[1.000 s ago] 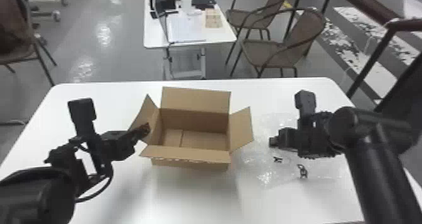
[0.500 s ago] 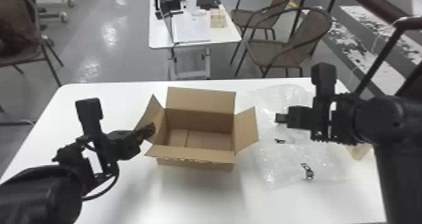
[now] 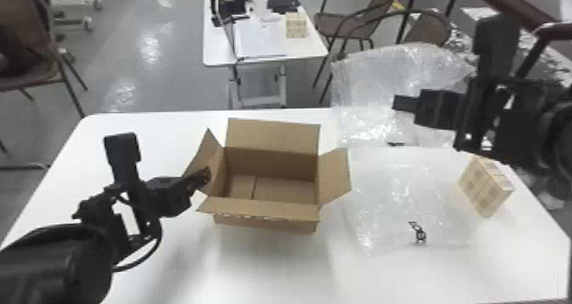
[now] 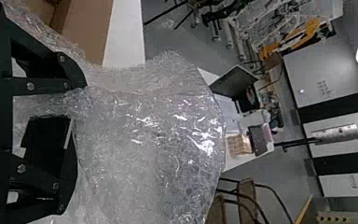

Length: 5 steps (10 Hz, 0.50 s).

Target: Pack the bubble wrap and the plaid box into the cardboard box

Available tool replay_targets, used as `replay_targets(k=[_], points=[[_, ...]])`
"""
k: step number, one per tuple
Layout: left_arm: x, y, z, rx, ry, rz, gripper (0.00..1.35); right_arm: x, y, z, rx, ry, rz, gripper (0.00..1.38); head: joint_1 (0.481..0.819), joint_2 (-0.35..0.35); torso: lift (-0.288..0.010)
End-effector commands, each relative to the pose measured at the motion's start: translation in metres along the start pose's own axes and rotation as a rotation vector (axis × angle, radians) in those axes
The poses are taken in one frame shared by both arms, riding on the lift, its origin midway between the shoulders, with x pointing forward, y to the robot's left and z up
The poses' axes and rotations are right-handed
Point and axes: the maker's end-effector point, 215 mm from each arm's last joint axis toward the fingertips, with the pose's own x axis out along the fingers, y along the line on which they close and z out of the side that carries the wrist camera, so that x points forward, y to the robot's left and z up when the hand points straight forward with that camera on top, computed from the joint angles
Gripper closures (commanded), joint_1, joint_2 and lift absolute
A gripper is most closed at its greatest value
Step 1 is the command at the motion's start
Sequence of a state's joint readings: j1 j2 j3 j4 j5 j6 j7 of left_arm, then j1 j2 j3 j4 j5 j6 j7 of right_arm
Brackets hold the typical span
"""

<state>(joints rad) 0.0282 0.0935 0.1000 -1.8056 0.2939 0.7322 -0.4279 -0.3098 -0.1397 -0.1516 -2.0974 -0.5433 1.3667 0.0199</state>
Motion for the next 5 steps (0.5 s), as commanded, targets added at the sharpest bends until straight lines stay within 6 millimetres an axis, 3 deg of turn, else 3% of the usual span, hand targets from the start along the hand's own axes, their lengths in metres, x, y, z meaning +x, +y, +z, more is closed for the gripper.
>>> replay_targets(k=[1,3,5], points=[[0.001,-0.001,-0.001,0.002,0.004,0.001,1.21,-0.007,0.024,0.031,-0.004,-0.076,0.073,1.13,0.695,-0.021,-0.102],[0.002,0.0,-0.001,0.007,0.006,0.006,1.21,0.003,0.058,0.044,0.025,-0.114,0.177,1.13,0.669,0.001,-0.102],[0.002,-0.001,-0.003,0.007,0.011,0.006,1.21,0.04,0.105,0.013,0.162,-0.043,0.368,1.13,0.661,0.036,-0.102]])
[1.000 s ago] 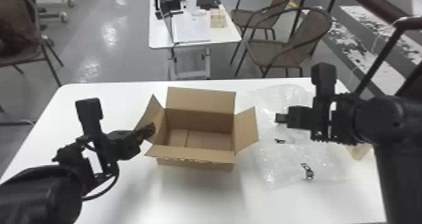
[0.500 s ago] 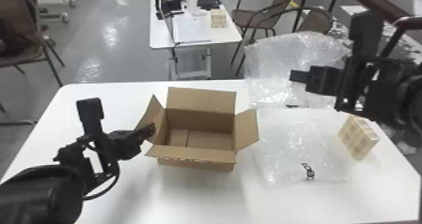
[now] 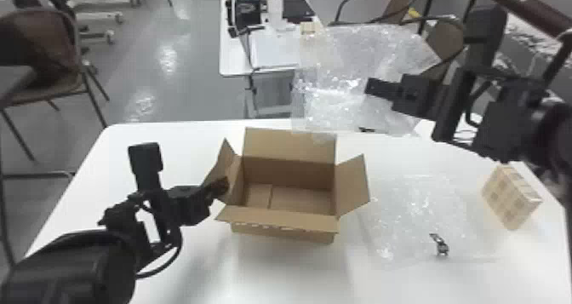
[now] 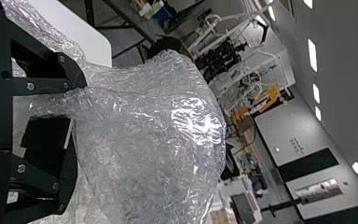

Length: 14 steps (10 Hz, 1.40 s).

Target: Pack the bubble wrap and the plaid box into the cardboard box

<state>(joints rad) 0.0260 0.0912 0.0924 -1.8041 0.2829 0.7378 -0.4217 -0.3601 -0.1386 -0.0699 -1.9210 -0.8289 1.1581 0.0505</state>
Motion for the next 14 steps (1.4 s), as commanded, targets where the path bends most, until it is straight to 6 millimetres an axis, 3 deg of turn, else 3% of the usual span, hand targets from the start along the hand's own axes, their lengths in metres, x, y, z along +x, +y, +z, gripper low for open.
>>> replay_targets(k=[1,4,6,7,11,14], points=[[0.0,0.0,0.001,0.001,-0.001,-0.001,1.21,0.03,0.016,-0.028,0.074,0.044,0.069,1.13,0.668,0.068,-0.102],[0.001,-0.001,0.001,0.009,0.003,-0.002,1.21,0.067,0.058,-0.073,0.252,0.087,0.205,1.13,0.682,0.13,-0.102],[0.002,-0.002,0.0,0.018,0.009,0.0,1.21,0.075,0.08,-0.109,0.395,0.129,0.242,1.13,0.693,0.166,-0.102],[0.003,-0.002,0.0,0.021,0.011,-0.001,1.21,0.075,0.081,-0.128,0.467,0.15,0.228,1.13,0.695,0.184,-0.102],[0.002,0.002,-0.004,0.042,0.033,0.011,1.21,0.067,0.038,-0.154,0.436,0.195,-0.001,1.13,0.695,0.195,-0.102],[0.001,0.005,-0.005,0.054,0.044,0.018,1.21,0.078,0.023,-0.175,0.459,0.269,-0.035,1.13,0.695,0.182,-0.102]])
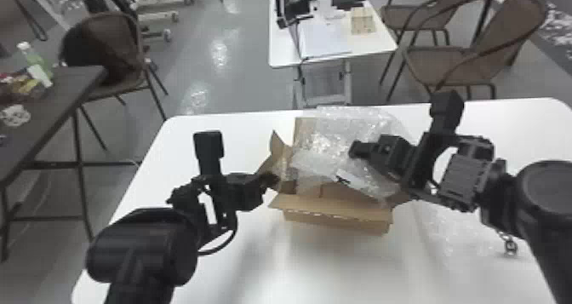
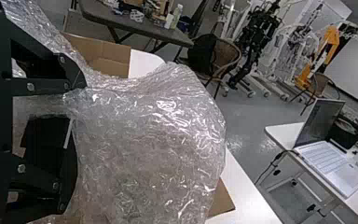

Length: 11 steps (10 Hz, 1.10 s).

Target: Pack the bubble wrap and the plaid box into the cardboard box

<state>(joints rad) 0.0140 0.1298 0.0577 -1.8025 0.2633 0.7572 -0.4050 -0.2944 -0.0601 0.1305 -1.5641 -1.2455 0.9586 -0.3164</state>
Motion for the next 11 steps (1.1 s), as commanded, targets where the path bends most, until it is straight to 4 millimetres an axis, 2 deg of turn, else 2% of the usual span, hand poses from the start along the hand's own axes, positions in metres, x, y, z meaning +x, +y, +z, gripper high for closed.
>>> replay_targets(k=[1,2,3,4,5,8,10,11], points=[[0.0,0.001,0.001,0.004,0.001,0.002,1.21,0.005,-0.008,-0.004,0.0,0.037,-0.02,1.13,0.695,0.183,-0.102],[0.0,0.002,0.0,0.008,0.004,0.005,1.21,0.004,-0.012,0.0,-0.013,0.039,-0.043,1.12,0.695,0.184,-0.102],[0.0,0.002,0.0,0.01,0.005,0.008,1.21,0.004,-0.01,0.002,-0.023,0.042,-0.045,0.78,0.695,0.182,-0.102],[0.0,0.003,0.0,0.009,0.006,0.011,1.21,0.002,-0.005,0.005,-0.041,0.039,-0.041,0.33,0.695,0.18,-0.102],[0.0,0.004,0.0,0.011,0.007,0.011,1.21,-0.003,0.002,0.01,-0.072,0.035,-0.035,0.0,0.695,0.18,-0.102],[0.0,0.004,0.0,0.016,0.011,0.013,1.21,-0.018,0.024,0.026,-0.09,-0.015,0.026,0.0,0.695,0.182,-0.102],[0.001,0.003,-0.001,0.016,0.012,0.011,1.21,-0.044,0.05,0.056,-0.115,-0.113,0.092,0.0,0.695,0.179,-0.102],[0.001,0.002,-0.001,0.014,0.011,0.009,1.21,-0.061,0.053,0.071,-0.129,-0.162,0.106,0.0,0.695,0.173,-0.102]])
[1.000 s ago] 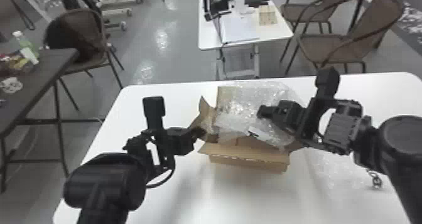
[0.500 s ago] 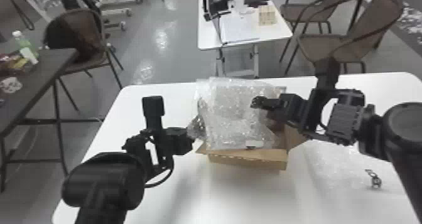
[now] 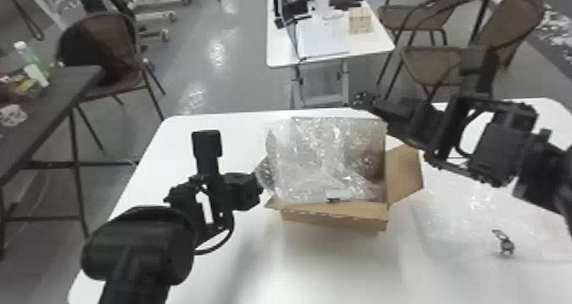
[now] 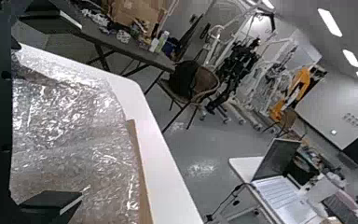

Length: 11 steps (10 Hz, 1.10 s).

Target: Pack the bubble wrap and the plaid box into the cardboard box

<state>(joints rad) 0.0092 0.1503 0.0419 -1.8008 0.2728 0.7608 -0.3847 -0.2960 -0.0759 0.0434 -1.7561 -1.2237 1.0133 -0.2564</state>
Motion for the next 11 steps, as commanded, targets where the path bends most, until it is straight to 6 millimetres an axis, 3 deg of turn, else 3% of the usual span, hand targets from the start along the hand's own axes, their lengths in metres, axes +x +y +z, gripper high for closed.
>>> replay_targets(k=[1,3,7,9,11], points=[[0.0,-0.001,0.001,-0.005,-0.004,-0.004,1.21,-0.031,-0.009,0.03,-0.039,-0.091,-0.03,0.0,0.695,0.162,-0.102],[-0.001,-0.002,0.001,-0.018,-0.017,-0.006,1.21,-0.082,-0.05,0.051,-0.122,-0.165,-0.141,0.0,0.695,0.111,-0.102],[-0.006,0.002,0.004,-0.05,-0.06,-0.002,1.21,-0.158,-0.166,0.03,-0.335,-0.392,-0.377,0.09,0.695,0.001,-0.102],[-0.007,0.001,0.004,-0.062,-0.069,-0.004,1.21,-0.182,-0.202,0.021,-0.398,-0.476,-0.404,0.09,0.695,-0.042,-0.102],[-0.007,-0.001,0.002,-0.07,-0.072,-0.011,1.21,-0.211,-0.226,0.006,-0.433,-0.514,-0.47,0.09,0.695,-0.088,-0.102]])
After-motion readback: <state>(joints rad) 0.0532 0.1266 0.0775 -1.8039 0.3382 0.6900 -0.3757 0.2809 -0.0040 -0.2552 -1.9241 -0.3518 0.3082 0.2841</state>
